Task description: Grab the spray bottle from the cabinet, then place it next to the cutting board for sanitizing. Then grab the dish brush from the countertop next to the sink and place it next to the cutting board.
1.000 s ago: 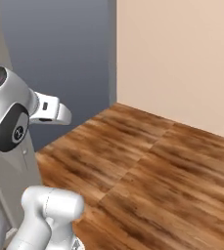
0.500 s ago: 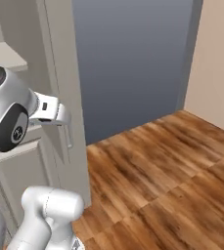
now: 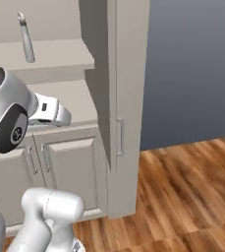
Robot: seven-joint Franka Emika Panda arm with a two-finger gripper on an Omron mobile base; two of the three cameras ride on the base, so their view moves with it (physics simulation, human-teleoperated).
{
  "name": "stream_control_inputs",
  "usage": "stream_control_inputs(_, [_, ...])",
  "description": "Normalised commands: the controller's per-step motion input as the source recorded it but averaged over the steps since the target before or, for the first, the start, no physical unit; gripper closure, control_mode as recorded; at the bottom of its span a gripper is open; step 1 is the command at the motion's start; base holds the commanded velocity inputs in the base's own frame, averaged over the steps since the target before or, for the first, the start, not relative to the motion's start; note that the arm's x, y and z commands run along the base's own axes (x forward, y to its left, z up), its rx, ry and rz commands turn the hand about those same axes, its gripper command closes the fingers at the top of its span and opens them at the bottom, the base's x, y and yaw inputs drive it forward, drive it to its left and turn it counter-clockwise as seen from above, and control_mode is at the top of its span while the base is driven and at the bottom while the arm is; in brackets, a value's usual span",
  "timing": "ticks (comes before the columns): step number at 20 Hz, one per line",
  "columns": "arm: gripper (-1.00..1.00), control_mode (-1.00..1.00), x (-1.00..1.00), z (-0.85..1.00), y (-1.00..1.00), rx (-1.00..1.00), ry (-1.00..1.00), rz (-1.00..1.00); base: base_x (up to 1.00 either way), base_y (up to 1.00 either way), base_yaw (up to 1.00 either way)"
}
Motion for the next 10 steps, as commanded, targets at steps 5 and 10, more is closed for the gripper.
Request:
stream_control_inputs(5, [-1.00,1.00,0.00,0.00,0.00,0.00,0.00,0.00,0.46,0.23,0.52])
stream_control_inputs(10, [-1.00,1.00,0.00,0.00,0.00,0.00,0.00,0.00,0.67,0.02,0.46])
